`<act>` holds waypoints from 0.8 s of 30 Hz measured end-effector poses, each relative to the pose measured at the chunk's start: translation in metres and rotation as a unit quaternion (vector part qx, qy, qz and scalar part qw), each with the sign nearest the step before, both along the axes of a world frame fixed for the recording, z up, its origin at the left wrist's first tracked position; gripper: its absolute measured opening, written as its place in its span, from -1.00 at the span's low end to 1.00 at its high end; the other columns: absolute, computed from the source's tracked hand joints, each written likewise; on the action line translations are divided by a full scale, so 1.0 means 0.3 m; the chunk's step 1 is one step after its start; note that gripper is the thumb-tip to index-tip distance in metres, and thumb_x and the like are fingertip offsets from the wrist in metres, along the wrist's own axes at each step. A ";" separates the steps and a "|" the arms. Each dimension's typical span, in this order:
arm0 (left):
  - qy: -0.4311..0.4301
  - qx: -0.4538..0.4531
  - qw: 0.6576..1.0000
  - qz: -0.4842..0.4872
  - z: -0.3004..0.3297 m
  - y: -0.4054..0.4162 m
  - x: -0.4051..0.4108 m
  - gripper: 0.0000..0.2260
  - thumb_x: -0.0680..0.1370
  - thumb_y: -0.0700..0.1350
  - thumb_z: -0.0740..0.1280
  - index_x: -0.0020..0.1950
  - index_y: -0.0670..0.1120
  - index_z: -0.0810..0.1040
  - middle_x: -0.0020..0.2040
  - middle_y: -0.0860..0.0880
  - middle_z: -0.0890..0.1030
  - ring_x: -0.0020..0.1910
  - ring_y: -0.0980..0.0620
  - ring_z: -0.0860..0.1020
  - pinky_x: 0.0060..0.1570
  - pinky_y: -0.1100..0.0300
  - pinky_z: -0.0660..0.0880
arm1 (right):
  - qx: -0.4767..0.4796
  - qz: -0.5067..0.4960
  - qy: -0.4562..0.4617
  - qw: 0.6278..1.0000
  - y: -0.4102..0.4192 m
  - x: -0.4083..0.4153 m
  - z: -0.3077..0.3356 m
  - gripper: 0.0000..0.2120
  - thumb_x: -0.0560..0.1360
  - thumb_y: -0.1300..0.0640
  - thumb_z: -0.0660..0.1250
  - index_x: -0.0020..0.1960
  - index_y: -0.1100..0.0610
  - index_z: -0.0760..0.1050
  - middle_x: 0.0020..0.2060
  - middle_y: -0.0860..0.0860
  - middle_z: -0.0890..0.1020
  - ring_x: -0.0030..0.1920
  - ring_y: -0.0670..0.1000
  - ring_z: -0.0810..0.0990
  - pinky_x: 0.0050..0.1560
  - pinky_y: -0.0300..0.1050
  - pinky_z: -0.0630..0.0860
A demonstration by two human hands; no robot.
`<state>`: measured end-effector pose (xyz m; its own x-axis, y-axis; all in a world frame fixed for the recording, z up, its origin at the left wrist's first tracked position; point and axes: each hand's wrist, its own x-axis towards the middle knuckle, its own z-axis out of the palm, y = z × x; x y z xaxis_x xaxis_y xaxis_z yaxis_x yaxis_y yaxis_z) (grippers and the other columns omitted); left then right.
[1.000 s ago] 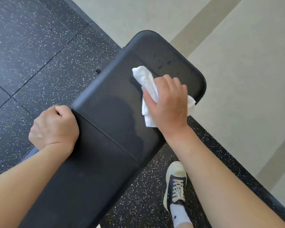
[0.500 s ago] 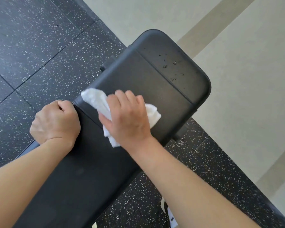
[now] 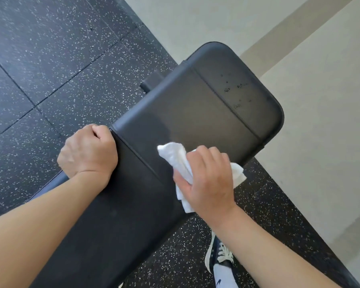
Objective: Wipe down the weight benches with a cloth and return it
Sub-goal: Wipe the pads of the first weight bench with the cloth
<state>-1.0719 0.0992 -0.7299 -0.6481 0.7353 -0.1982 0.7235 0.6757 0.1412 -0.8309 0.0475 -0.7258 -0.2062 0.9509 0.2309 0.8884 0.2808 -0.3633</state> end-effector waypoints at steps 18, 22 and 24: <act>0.023 -0.009 1.000 0.011 0.002 0.005 0.011 -0.64 0.54 0.04 0.00 -0.34 -0.11 0.37 -0.40 -0.07 0.28 -0.23 -0.25 0.37 -0.14 -0.04 0.28 | 0.026 0.080 0.020 0.996 0.299 0.138 0.016 -0.78 0.51 0.02 0.40 -0.16 0.16 0.52 -0.23 0.08 0.54 -0.22 0.19 0.48 -0.21 0.13 0.41; 0.015 -0.006 1.000 0.015 -0.002 0.005 0.009 -0.65 0.56 0.03 0.01 -0.35 -0.08 0.36 -0.39 -0.06 0.30 -0.24 -0.24 0.38 -0.15 -0.03 0.27 | 0.010 0.134 -0.002 0.991 0.134 0.294 0.013 -0.75 0.57 0.02 0.35 -0.15 0.19 0.55 -0.24 0.08 0.54 -0.26 0.14 0.40 -0.24 0.09 0.39; 0.012 -0.002 1.000 0.015 -0.005 0.006 0.006 -0.64 0.55 0.03 0.00 -0.33 -0.10 0.40 -0.39 -0.07 0.34 -0.26 -0.24 0.39 -0.17 -0.02 0.27 | 0.030 0.159 -0.003 0.987 0.158 0.282 0.006 -0.73 0.56 0.03 0.35 -0.22 0.19 0.51 -0.30 0.08 0.49 -0.30 0.13 0.36 -0.28 0.07 0.35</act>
